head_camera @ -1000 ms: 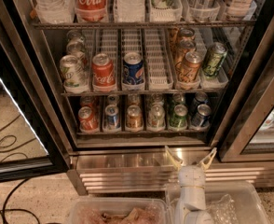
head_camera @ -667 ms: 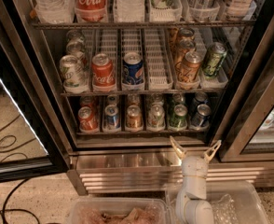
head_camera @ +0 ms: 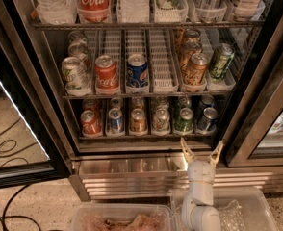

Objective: Pick pepsi can from bottom shelf of fridge

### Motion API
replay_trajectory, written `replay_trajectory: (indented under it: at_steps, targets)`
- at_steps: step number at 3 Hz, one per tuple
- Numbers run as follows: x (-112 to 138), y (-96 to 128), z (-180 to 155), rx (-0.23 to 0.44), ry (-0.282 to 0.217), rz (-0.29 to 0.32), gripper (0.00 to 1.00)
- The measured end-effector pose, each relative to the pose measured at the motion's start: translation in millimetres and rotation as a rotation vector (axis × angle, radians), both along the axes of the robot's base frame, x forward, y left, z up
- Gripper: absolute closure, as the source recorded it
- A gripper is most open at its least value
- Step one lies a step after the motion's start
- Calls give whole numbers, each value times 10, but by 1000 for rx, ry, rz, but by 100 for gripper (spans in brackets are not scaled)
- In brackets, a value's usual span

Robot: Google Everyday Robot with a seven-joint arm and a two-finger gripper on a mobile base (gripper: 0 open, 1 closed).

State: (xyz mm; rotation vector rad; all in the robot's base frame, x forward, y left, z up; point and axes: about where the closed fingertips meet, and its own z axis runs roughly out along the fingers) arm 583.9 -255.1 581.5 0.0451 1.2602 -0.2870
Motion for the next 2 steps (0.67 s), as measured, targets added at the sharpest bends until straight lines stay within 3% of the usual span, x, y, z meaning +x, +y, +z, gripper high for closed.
replay_trajectory:
  at_steps: [2]
  targets:
    - [3,-4,-27,0,5,-2,26]
